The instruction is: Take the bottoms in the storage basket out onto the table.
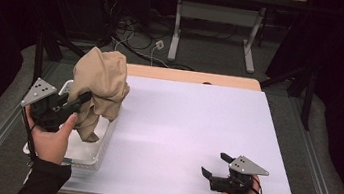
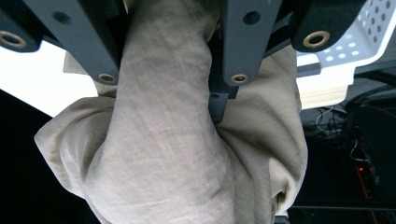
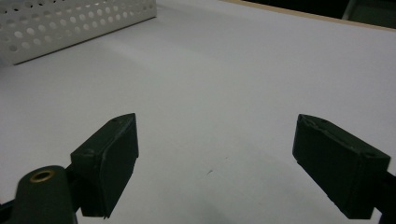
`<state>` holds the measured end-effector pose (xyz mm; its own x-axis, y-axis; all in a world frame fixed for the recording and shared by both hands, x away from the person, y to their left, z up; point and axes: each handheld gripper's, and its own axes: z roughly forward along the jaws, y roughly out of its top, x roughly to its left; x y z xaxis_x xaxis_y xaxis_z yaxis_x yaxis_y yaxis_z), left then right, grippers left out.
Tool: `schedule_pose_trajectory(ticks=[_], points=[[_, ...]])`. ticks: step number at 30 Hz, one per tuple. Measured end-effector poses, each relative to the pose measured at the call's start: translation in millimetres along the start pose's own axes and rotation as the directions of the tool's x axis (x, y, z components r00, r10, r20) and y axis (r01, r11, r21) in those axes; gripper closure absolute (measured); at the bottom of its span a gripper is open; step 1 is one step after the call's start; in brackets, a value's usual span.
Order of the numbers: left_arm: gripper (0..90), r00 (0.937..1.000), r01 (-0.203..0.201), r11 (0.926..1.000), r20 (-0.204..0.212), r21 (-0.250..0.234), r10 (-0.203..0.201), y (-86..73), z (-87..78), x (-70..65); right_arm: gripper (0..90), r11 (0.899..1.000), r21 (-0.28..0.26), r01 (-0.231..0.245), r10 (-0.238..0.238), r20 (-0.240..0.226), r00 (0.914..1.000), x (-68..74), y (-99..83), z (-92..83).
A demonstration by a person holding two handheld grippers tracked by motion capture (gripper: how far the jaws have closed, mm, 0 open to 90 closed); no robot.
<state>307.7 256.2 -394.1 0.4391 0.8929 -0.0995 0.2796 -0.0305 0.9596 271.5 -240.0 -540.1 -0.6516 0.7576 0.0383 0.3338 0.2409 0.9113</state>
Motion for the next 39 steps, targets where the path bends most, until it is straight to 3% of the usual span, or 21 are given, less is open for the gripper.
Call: schedule_pose_trajectory(ticks=[14,39], points=[[71.5,0.9986,-0.003,0.9998,0.052,-0.018,0.004,7.9,14.2,-15.5,14.0,1.000,-0.002,0.001,-0.001,-0.002,1.0000,0.0,0.1,0.1],[71.5,0.9886,-0.026,0.9995,0.148,-0.015,0.028,12.6,42.1,-48.6,14.1,1.000,-0.002,-0.003,0.003,-0.005,1.0000,-0.2,0.2,-0.3]])
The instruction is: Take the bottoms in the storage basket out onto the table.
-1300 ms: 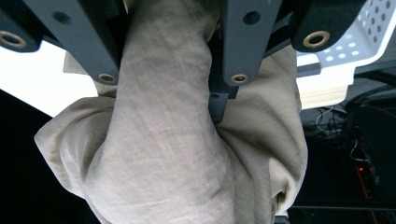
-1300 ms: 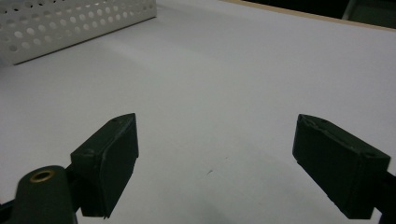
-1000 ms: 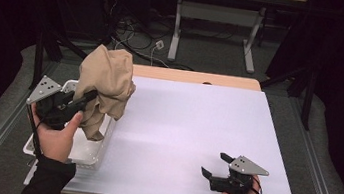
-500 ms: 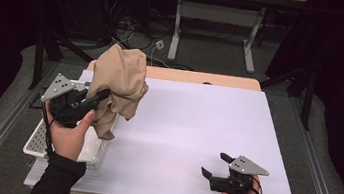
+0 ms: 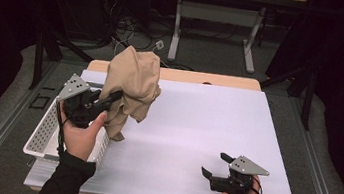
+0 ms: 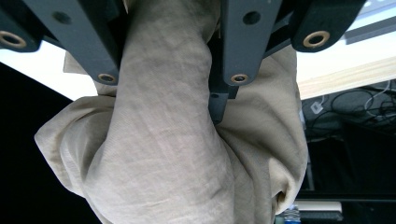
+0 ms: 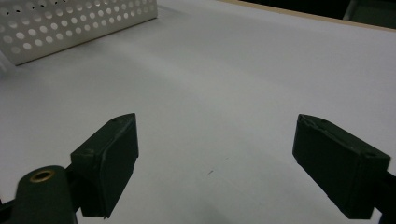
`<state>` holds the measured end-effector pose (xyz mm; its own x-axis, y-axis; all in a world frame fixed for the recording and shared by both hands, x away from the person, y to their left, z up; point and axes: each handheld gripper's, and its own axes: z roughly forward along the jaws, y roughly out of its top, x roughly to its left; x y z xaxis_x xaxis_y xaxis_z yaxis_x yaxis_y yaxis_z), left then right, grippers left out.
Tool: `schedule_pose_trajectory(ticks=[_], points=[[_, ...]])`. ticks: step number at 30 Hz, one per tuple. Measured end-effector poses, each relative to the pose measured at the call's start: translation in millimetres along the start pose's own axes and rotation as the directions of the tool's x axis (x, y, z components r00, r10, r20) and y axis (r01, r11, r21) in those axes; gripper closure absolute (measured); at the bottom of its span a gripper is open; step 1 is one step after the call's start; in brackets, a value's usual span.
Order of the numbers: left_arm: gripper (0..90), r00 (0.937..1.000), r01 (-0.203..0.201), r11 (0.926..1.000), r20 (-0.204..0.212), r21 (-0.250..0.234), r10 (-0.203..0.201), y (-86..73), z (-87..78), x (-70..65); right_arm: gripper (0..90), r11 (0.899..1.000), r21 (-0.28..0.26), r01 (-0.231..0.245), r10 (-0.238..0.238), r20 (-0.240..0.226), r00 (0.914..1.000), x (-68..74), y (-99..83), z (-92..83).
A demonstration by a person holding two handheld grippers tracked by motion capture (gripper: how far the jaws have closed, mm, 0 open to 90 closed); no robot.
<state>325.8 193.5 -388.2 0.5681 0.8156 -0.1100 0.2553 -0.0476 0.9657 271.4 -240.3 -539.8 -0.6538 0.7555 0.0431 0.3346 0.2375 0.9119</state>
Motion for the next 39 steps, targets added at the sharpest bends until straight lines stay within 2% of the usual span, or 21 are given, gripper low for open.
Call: schedule_pose_trajectory(ticks=[21,34,39], points=[[71.4,0.9978,0.011,0.9997,0.065,0.020,-0.013,-13.8,18.2,-16.7,14.0,1.000,-0.003,0.004,-0.004,0.001,1.0000,-0.1,0.3,-1.0],[71.4,0.9952,0.021,0.9981,0.094,0.058,-0.026,-29.4,35.8,-26.2,14.1,1.000,-0.003,0.004,-0.004,0.002,1.0000,0.1,0.2,-0.9],[71.4,0.9942,0.024,0.9957,0.102,0.090,-0.033,-37.3,42.9,-28.2,14.1,1.000,-0.002,0.006,-0.006,0.000,1.0000,0.2,0.3,-0.9]])
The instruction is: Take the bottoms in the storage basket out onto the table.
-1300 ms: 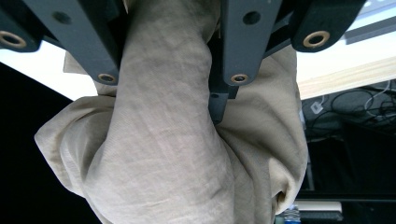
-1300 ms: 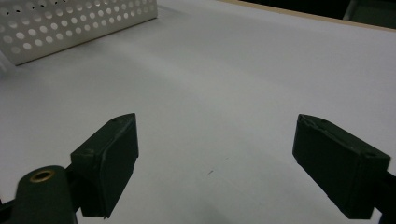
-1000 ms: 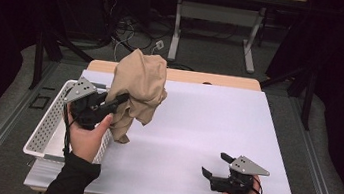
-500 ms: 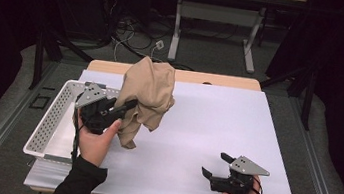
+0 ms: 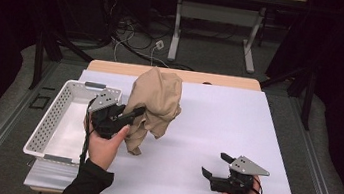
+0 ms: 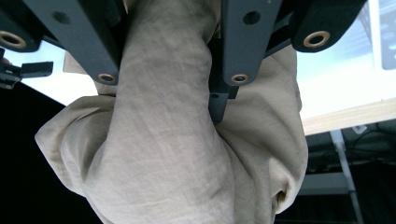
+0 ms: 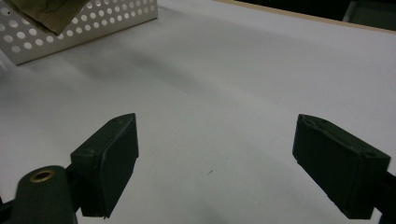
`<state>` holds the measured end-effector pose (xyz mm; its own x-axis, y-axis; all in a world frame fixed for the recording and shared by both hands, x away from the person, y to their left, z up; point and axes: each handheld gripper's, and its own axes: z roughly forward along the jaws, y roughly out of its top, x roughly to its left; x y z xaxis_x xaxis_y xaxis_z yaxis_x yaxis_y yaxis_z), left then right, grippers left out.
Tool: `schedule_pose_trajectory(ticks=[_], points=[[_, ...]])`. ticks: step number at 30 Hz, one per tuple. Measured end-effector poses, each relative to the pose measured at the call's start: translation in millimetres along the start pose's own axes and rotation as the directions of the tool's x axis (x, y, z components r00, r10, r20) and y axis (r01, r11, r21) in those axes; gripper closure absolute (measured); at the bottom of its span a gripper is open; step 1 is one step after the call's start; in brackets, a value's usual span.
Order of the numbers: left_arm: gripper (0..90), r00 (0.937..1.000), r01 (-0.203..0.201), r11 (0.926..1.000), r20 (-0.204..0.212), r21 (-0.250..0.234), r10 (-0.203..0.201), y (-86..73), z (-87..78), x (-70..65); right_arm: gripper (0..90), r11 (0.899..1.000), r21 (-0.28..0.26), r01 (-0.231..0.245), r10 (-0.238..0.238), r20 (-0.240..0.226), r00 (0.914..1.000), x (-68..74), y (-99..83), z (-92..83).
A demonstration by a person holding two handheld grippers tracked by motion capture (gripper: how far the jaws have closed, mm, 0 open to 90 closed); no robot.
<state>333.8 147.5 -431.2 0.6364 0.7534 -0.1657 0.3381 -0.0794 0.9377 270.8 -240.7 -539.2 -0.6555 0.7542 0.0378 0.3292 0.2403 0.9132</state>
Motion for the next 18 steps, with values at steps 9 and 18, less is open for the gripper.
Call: schedule_pose_trajectory(ticks=[9,18], points=[[71.4,0.9999,0.010,0.9994,0.013,0.034,-0.010,-9.5,12.0,-1.8,14.1,1.000,0.000,0.000,0.000,-0.001,1.0000,0.1,-0.1,0.3],[71.3,0.9994,0.017,0.9979,0.030,0.063,-0.019,-17.7,26.8,-6.2,14.1,1.000,0.000,0.002,-0.002,-0.004,1.0000,0.3,-0.2,0.3]])
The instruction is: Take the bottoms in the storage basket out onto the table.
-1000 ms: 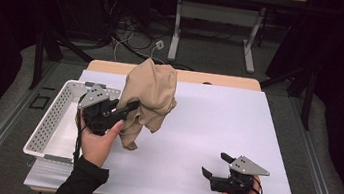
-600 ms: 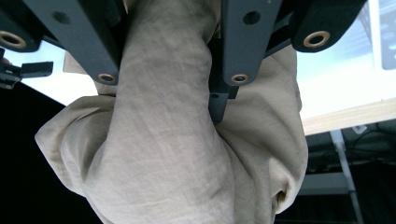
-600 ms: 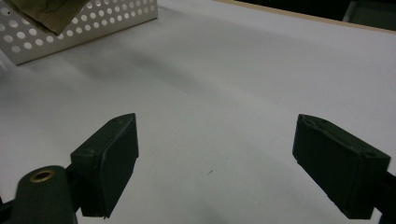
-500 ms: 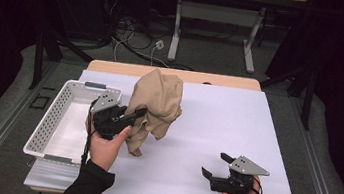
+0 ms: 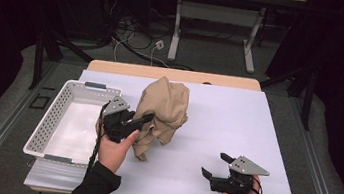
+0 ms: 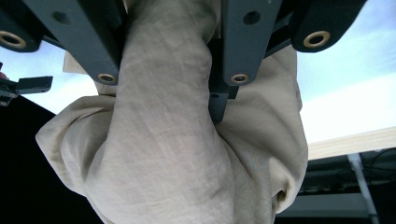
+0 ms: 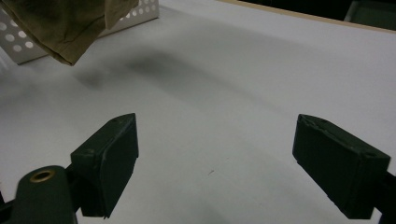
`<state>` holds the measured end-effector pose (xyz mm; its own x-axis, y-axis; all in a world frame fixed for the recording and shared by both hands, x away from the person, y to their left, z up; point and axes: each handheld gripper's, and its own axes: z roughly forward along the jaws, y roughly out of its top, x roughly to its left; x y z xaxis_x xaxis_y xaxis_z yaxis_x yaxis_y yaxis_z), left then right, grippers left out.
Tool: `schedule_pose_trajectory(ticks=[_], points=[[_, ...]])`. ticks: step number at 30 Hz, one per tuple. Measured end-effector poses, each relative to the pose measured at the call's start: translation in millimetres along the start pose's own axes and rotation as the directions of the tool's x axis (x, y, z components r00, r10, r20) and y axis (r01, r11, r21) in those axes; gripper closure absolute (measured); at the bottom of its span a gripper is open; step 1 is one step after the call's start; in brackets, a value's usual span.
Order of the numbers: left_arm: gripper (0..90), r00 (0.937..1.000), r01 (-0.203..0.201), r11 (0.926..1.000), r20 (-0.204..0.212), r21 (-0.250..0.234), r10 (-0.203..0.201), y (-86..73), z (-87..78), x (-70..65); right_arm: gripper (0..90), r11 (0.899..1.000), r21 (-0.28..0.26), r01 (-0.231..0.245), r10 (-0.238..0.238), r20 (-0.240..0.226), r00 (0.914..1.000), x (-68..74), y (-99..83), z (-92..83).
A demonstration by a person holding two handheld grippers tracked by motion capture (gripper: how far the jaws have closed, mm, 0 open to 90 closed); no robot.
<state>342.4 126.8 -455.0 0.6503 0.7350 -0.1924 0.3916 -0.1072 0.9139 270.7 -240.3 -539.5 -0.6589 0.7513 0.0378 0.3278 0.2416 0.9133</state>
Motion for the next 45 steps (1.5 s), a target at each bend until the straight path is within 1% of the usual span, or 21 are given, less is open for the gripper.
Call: schedule_pose_trajectory(ticks=[5,8,12,16,22,28,30,31,34,36,39,40,41,44,45], points=[[71.3,0.9999,0.005,0.9999,0.011,0.014,-0.005,-4.6,7.8,-1.3,14.1,1.000,0.000,0.002,-0.002,0.000,1.0000,-0.4,0.0,0.0],[71.3,0.9999,0.006,0.9995,0.015,0.031,-0.007,-8.3,12.1,-1.0,14.1,1.000,-0.001,0.002,-0.002,-0.001,1.0000,-0.3,0.0,0.0],[71.3,0.9996,0.022,0.9988,0.019,0.044,-0.023,-14.1,17.5,-0.8,14.1,1.000,0.000,0.002,-0.002,-0.001,1.0000,-0.3,0.0,0.0],[71.3,0.9994,0.027,0.9983,0.021,0.051,-0.028,-17.6,20.6,-0.4,14.1,1.000,0.001,0.004,-0.004,-0.002,1.0000,-0.1,0.1,0.3],[71.3,0.9991,0.034,0.9964,0.022,0.077,-0.036,-25.1,26.5,0.5,14.1,1.000,0.004,0.004,-0.004,-0.002,1.0000,0.4,0.0,0.4],[71.1,0.9986,0.048,0.9931,0.018,0.107,-0.050,-34.0,31.7,2.4,14.1,1.000,0.010,0.006,-0.006,-0.003,1.0000,0.4,0.1,0.2],[71.1,0.9987,0.045,0.9918,0.018,0.119,-0.047,-35.7,32.5,3.0,14.1,1.000,0.010,0.006,-0.006,-0.004,1.0000,0.5,0.2,0.2],[71.1,0.9985,0.050,0.9916,0.017,0.119,-0.053,-36.7,33.3,2.7,14.1,1.000,0.008,0.006,-0.006,-0.004,1.0000,0.6,0.2,0.3],[70.9,0.9986,0.047,0.9902,0.016,0.131,-0.050,-38.4,34.3,3.4,14.1,1.000,0.010,0.006,-0.006,-0.003,1.0000,0.3,0.1,0.2],[70.7,0.9982,0.056,0.9892,0.014,0.135,-0.059,-40.7,35.5,3.5,14.1,1.000,0.008,0.006,-0.006,-0.003,1.0000,0.5,0.2,0.3],[70.6,0.9983,0.055,0.9864,0.011,0.155,-0.058,-45.4,38.0,4.6,14.1,1.000,0.011,0.007,-0.007,-0.004,1.0000,0.7,0.1,0.4],[70.5,0.9983,0.055,0.9864,0.011,0.155,-0.058,-45.4,38.0,4.6,14.1,1.000,0.011,0.007,-0.007,-0.004,1.0000,0.7,0.1,0.4],[70.4,0.9983,0.056,0.9842,0.007,0.168,-0.058,-47.7,39.7,4.8,14.1,1.000,0.011,0.008,-0.007,-0.004,1.0000,0.8,0.2,0.6],[70.4,0.9988,0.047,0.9823,0.005,0.181,-0.049,-49.8,41.5,4.9,14.1,1.000,0.012,0.009,-0.009,-0.005,0.9999,0.8,0.1,0.7],[70.2,0.9991,0.041,0.9822,-0.002,0.183,-0.041,-50.6,42.1,4.3,14.1,1.000,0.012,0.009,-0.009,-0.005,1.0000,0.8,0.1,0.9]])
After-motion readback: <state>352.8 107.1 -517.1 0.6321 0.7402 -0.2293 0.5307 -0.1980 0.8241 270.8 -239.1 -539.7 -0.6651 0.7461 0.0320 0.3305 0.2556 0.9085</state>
